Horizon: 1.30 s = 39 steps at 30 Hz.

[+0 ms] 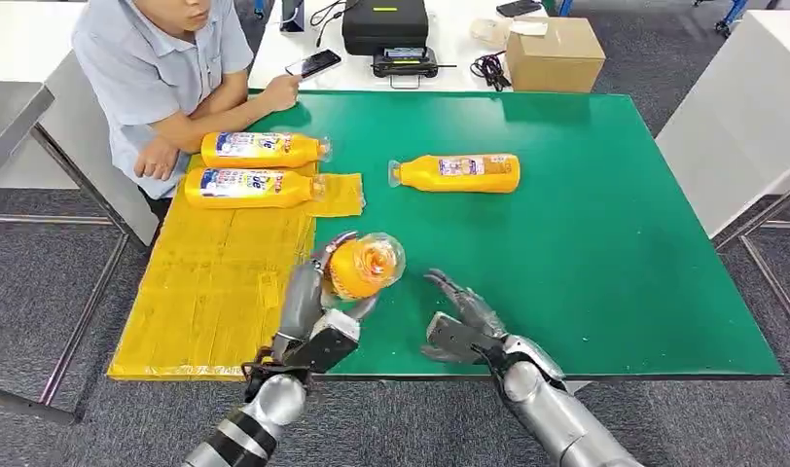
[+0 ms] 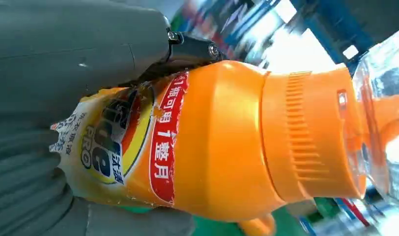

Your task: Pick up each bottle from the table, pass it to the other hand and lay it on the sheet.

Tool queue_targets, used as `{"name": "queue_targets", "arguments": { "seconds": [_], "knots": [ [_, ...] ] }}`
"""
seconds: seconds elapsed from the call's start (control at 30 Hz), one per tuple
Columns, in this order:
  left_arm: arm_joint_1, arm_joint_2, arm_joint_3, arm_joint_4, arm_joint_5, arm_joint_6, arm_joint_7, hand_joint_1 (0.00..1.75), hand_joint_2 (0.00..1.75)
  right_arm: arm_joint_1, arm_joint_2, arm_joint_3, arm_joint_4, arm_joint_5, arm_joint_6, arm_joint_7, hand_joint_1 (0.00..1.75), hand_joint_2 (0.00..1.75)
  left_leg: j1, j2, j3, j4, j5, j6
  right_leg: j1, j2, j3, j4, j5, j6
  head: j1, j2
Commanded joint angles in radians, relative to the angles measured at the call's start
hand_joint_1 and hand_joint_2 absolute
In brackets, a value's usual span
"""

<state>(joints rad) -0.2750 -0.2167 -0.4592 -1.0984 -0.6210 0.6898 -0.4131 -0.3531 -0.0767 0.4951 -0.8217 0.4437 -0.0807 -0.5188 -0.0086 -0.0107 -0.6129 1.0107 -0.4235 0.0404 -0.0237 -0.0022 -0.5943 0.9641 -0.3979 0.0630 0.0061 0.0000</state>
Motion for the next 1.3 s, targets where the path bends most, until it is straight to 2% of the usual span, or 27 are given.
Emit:
{"name": "queue_targets", "arguments": {
  "seconds": [0.03, 0.1, 0.2, 0.33, 0.73, 0.83, 0.93, 1.0, 1.03, 1.07, 1.1, 1.13, 1.17, 1.3],
  "knots": [
    [0.024, 0.022, 0.214, -0.103, -0.305, 0.008, 0.002, 1.75, 1.75, -0.006, 0.041, -0.134, 0.068, 0.069, -0.086, 0.019, 0.0, 1.75, 0.002, 0.003, 0.005, 0.0, -0.003, -0.003, 0.002, 0.002, 0.005, 0.0, -0.002, -0.004, 0.0, 0.0],
    [0.019, 0.025, 0.249, -0.088, -0.5, 0.008, 0.036, 1.75, 1.75, -0.009, 0.043, -0.141, 0.062, 0.091, -0.084, 0.016, 0.0, 1.75, 0.001, 0.003, 0.003, 0.0, -0.001, -0.002, 0.001, 0.002, 0.002, 0.0, 0.0, -0.002, 0.0, 0.0],
    [-0.063, 0.078, 0.23, 0.104, -0.714, 0.008, 0.191, 1.75, 1.75, -0.023, 0.051, -0.145, 0.064, 0.102, -0.057, 0.009, 0.0, 1.75, 0.002, 0.003, 0.004, 0.0, -0.002, -0.003, 0.002, 0.002, 0.004, 0.0, -0.001, -0.004, 0.0, 0.0],
    [-0.209, 0.134, 0.161, 0.384, -0.722, 0.004, 0.255, 1.75, 1.75, -0.054, 0.068, -0.145, 0.093, 0.11, -0.019, -0.004, 0.0, 1.75, 0.001, 0.002, 0.004, -0.001, 0.0, -0.003, 0.001, 0.001, 0.004, -0.001, 0.0, -0.003, 0.0, 0.0],
    [-0.243, 0.138, 0.142, 0.44, -0.737, 0.008, 0.277, 1.75, 1.75, -0.062, 0.074, -0.147, 0.107, 0.109, -0.01, -0.009, 0.0, 1.75, 0.001, 0.002, 0.003, 0.0, 0.0, -0.003, 0.001, 0.001, 0.003, 0.001, -0.001, -0.002, 0.001, 0.0],
    [-0.294, 0.167, 0.082, 0.514, -0.824, -0.024, 0.351, 1.75, 1.75, -0.081, 0.084, -0.148, 0.129, 0.111, 0.0, -0.027, 0.0, 1.75, 0.001, 0.001, 0.002, 0.0, 0.0, -0.003, 0.001, 0.001, 0.002, 0.001, -0.001, -0.002, 0.0, 0.0],
    [-0.337, 0.184, 0.062, 0.592, -0.847, -0.052, 0.355, 1.75, 1.75, -0.095, 0.094, -0.148, 0.145, 0.11, 0.007, -0.034, 0.0, 1.75, 0.002, 0.002, 0.001, 0.001, 0.0, -0.003, 0.002, 0.001, 0.001, 0.001, 0.0, -0.003, 0.001, 0.0],
    [-0.341, 0.173, 0.069, 0.611, -0.827, -0.065, 0.338, 1.75, 1.75, -0.09, 0.097, -0.151, 0.146, 0.106, 0.008, -0.038, 0.0, 1.75, 0.002, 0.002, 0.002, 0.0, 0.0, -0.003, 0.002, 0.002, 0.001, 0.001, 0.0, -0.003, 0.0, 0.0],
    [-0.343, 0.174, 0.056, 0.615, -0.842, -0.066, 0.337, 1.68, 1.75, -0.087, 0.097, -0.151, 0.146, 0.106, 0.008, -0.04, 0.0, 1.75, 0.002, 0.002, 0.002, 0.0, 0.0, -0.003, 0.002, 0.001, 0.001, 0.001, 0.0, -0.003, 0.0, 0.0],
    [-0.342, 0.165, 0.059, 0.618, -0.836, -0.076, 0.341, 1.1, 1.75, -0.085, 0.098, -0.152, 0.145, 0.106, 0.006, -0.041, 0.0, 1.75, 0.003, 0.002, 0.003, 0.001, 0.0, -0.004, 0.003, 0.001, 0.002, 0.001, -0.001, -0.004, 0.0, 0.0],
    [-0.34, 0.162, 0.057, 0.621, -0.836, -0.083, 0.341, 0.35, 1.75, -0.083, 0.099, -0.152, 0.145, 0.106, 0.006, -0.042, 0.0, 1.75, 0.002, 0.002, 0.003, 0.0, 0.0, -0.003, 0.002, 0.001, 0.002, 0.001, -0.001, -0.003, 0.0, 0.0],
    [-0.345, 0.157, 0.053, 0.628, -0.836, -0.107, 0.342, 0.17, 1.75, -0.082, 0.1, -0.152, 0.145, 0.106, 0.008, -0.042, 0.0, 1.75, 0.002, 0.001, 0.002, 0.0, 0.0, -0.003, 0.002, 0.001, 0.001, 0.001, 0.0, -0.002, 0.0, 0.0],
    [-0.348, 0.155, 0.049, 0.629, -0.837, -0.128, 0.343, 0.12, 1.75, -0.082, 0.101, -0.151, 0.144, 0.107, 0.009, -0.043, 0.0, 1.75, 0.002, 0.001, 0.001, 0.0, 0.0, -0.002, 0.001, 0.0, 0.001, 0.001, 0.0, -0.002, 0.0, 0.0],
    [-0.357, 0.149, 0.043, 0.641, -0.825, -0.195, 0.342, 0.05, 1.75, -0.083, 0.102, -0.153, 0.143, 0.107, 0.013, -0.046, 0.0, 1.75, 0.002, 0.002, 0.004, 0.001, -0.001, -0.003, 0.002, 0.001, 0.003, 0.001, -0.001, -0.003, 0.001, 0.0]
  ]
}}
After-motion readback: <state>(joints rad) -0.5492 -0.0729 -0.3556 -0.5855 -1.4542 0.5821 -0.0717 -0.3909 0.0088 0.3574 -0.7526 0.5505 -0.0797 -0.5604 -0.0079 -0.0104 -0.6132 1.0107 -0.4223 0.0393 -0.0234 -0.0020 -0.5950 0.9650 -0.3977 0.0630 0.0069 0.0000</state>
